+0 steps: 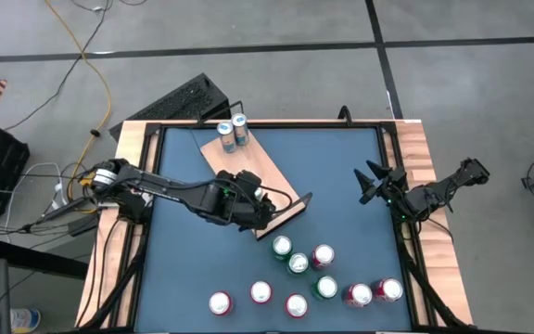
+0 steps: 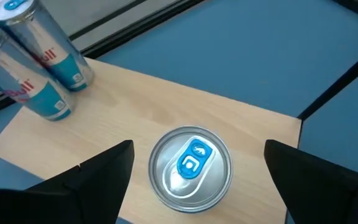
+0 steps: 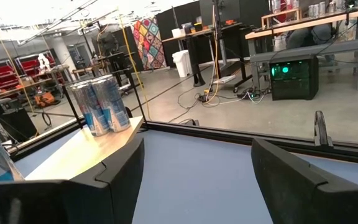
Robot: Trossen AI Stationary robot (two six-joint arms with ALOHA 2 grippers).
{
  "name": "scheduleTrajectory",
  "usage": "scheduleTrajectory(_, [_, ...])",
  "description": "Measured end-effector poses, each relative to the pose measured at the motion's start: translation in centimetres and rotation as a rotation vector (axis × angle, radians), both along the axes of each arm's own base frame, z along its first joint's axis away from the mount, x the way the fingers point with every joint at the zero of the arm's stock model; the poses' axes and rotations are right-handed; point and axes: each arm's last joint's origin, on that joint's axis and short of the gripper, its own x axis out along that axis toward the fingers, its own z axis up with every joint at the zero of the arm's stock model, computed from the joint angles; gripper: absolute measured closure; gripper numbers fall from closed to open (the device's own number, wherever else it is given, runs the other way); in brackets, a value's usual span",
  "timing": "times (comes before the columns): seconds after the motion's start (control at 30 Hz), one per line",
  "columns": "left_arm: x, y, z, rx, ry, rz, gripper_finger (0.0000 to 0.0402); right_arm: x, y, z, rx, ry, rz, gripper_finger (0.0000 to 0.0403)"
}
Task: Place canned beverage on shelf
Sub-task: Put the blue soda can on the shelf aligned with the other blue soda cans
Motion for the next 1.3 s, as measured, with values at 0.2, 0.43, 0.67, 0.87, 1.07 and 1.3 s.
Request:
scheduleTrajectory(0.2, [-0.4,-0.3,-1.9,-0.040,0.016,0.018,0.0054,0.0,0.0,0.0,0.000,0.000,0.000,0.0121])
scheduleTrajectory(0.43, [-0.3,-0.4,-2.3,-0.066,0.013,0.007,0.0054,0.0,0.0,0.0,0.000,0.000,0.000,0.0121])
scheduleTrajectory(0.67, [-0.3,-0.3,-2.3,-0.075,0.011,0.014,0.0100,0.0,0.0,0.0,0.000,0.000,0.000,0.0121])
scheduleTrajectory(0.87, [-0.7,-0.1,-2.4,-0.070,0.044,0.027,0.0206,0.0,0.0,0.0,0.000,-0.001,0.000,0.0121])
scheduleTrajectory(1.07, [-0.8,0.0,-2.4,-0.044,0.062,0.023,0.0218,0.0,0.0,0.0,0.001,-0.002,0.001,0.0121])
scheduleTrajectory(1.3, [-1.2,-0.1,-2.5,-0.015,0.112,0.016,0.0218,0.0,0.0,0.0,0.002,-0.003,0.001,0.0121])
